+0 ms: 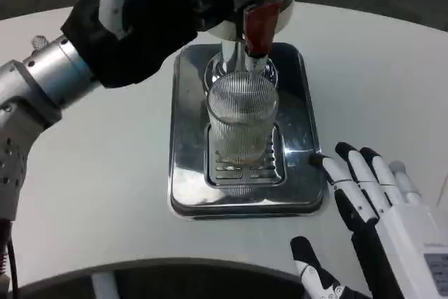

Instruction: Grasp the cup under the faucet to collect the drink, then remove the cup.

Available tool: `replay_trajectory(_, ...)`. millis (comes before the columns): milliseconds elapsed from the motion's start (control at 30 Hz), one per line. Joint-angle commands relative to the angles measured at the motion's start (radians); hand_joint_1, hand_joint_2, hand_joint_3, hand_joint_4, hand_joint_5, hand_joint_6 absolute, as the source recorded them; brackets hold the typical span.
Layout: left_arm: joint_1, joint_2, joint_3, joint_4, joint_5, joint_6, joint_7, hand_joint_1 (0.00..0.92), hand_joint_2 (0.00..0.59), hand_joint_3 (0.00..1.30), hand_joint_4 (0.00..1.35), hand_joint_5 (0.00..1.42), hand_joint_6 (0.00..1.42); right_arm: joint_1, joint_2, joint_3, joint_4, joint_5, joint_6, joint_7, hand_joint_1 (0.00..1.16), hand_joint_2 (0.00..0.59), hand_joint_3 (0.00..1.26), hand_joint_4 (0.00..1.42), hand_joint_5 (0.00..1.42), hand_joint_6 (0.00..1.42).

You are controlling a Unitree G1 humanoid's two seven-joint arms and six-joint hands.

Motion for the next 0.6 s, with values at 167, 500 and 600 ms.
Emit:
replay_trajectory(167,-0.041,-0.022,-0.054,0.040,0.117,-0.005,-0.046,0.000,0.072,0.00,0.00,0.00,0.00,0.010,0.005,0.004,-0.013,0.016,-0.001,-0.015,0.50,0.453,0.12,0.02,0.00,0.00)
replay_trajectory(500,-0.015,-0.019,-0.063,0.008,0.204,-0.053,-0.071,0.000,0.074,0.00,0.00,0.02,0.01,0.015,0.008,0.016,-0.016,0.009,0.002,-0.008,0.50,0.453,0.12,0.02,0.00,0.00)
replay_trajectory(600,0.002,-0.001,-0.074,-0.032,0.257,-0.120,-0.081,0.000,0.074,0.00,0.00,0.02,0.01,0.008,0.010,0.021,-0.009,0.008,0.004,-0.005,0.50,0.453,0.12,0.02,0.00,0.00)
